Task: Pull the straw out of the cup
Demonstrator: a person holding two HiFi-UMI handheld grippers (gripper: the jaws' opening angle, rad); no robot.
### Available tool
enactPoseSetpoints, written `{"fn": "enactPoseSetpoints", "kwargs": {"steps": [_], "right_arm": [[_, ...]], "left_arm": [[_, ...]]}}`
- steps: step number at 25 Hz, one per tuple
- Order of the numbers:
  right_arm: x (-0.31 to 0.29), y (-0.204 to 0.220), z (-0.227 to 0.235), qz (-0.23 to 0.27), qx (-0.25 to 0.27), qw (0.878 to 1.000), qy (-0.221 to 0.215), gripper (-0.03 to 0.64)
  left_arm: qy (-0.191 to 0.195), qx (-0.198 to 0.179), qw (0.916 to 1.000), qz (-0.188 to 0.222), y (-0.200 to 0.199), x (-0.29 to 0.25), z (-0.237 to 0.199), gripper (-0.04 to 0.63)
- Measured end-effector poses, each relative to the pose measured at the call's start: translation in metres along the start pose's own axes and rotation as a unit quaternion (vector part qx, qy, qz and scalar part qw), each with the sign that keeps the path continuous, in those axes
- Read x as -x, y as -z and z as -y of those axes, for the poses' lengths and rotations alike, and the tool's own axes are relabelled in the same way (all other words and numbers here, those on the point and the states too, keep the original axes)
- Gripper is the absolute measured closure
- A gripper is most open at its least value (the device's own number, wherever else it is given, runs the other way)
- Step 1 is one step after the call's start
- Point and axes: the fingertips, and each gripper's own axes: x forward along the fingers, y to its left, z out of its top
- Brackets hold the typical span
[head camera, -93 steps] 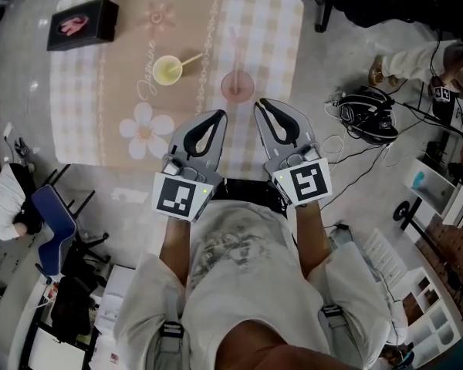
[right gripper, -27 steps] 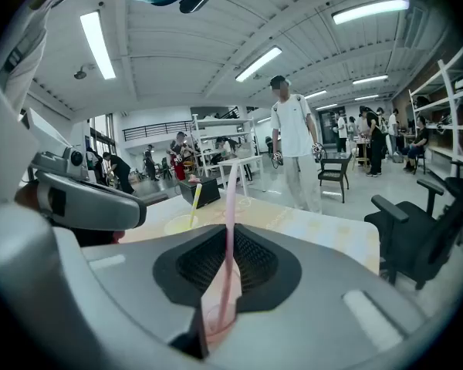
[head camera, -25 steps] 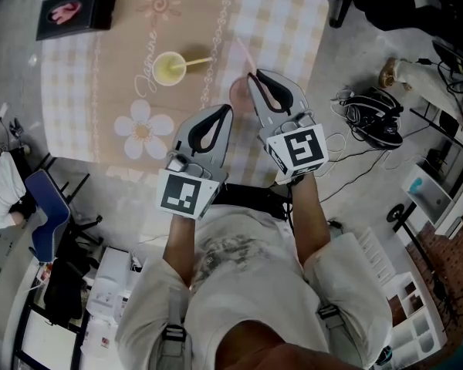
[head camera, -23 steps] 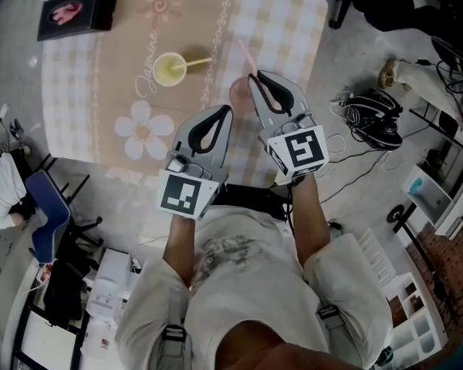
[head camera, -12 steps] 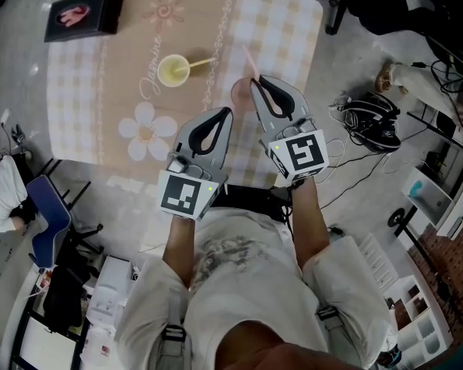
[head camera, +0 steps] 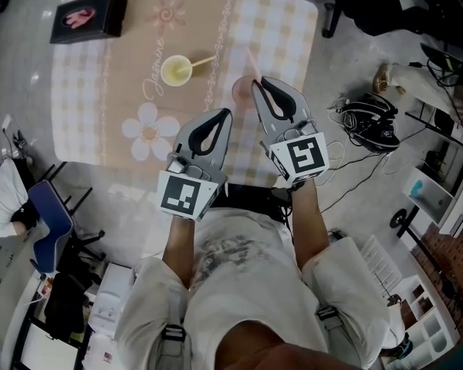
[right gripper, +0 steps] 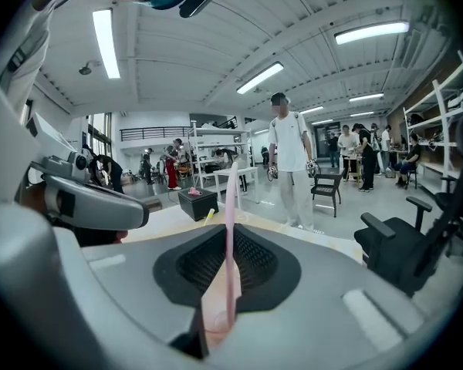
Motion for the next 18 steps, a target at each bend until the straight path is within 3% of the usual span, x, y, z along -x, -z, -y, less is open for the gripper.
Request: {"fn": "enactPoseSetpoints", "kwargs": {"steps": [18], "right_arm": [[0.05, -0.052, -0.023, 0.043, 0.028, 0.998, 0.03, 0.58]], "left_arm": [[0.035, -0.035, 0.9987, -0.016, -0.021, 0.034, 0.026, 0.591]]}}
